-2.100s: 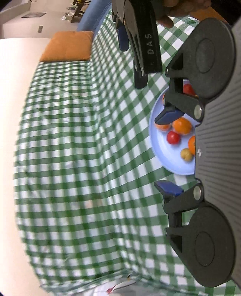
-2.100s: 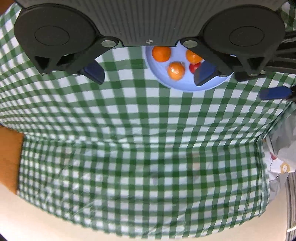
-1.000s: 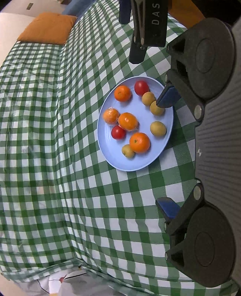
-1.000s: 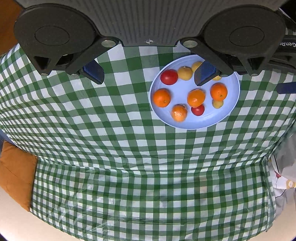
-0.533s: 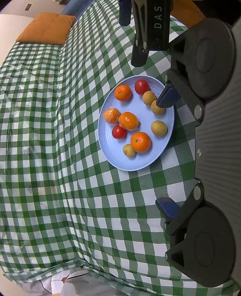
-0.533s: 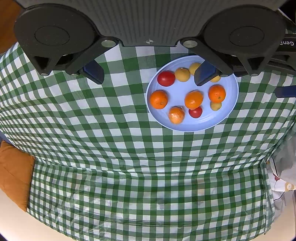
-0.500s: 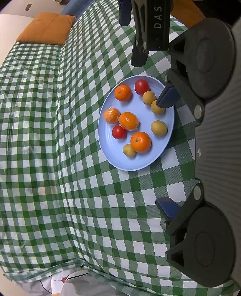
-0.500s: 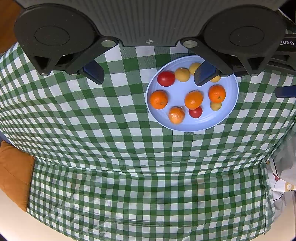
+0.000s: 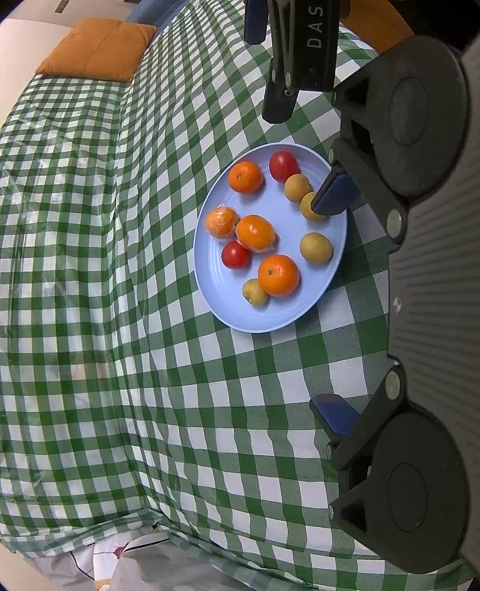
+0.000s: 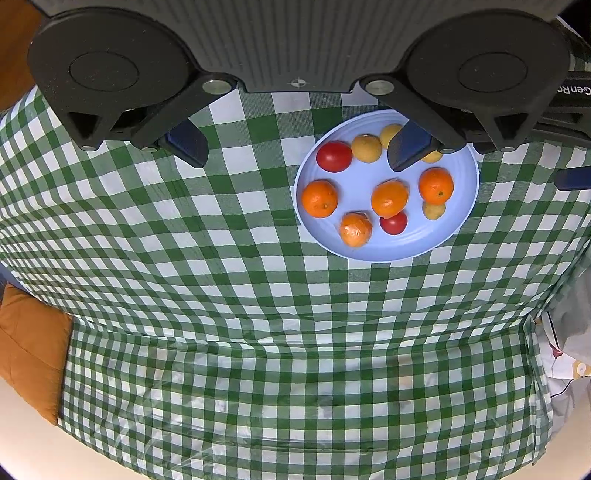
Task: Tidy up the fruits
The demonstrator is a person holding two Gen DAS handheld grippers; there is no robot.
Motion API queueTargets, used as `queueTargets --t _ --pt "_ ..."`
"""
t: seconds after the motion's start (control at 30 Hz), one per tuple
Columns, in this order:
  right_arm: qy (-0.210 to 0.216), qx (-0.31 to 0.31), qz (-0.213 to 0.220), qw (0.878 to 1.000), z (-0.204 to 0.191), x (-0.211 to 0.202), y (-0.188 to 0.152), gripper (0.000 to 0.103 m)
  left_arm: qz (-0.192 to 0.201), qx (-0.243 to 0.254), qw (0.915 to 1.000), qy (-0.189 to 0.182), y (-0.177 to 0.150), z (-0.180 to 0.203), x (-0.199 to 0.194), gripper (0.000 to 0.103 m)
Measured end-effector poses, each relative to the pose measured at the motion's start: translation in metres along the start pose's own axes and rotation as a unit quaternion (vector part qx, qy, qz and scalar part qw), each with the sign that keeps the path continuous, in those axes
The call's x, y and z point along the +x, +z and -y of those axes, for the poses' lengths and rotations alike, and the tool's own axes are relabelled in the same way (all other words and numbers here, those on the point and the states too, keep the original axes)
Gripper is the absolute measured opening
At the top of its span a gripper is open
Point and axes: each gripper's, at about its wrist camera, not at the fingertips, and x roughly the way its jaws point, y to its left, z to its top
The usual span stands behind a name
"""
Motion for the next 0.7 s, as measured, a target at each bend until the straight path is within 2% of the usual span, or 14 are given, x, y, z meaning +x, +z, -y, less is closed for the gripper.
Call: queueTargets --t 0.23,0.7 --pt "0.0 -0.008 -0.003 1.0 -0.0002 0.0008 0.0001 0.102 -0.002 -0.02 0.9998 -0.002 0.0018 -0.0044 0.0001 0.103" --pt "0.001 -0.009 -0.004 1.0 0.0036 0.0021 0.0012 0.102 -0.002 -0.02 0.9998 -0.002 0.002 -0.0029 -0.0013 0.103"
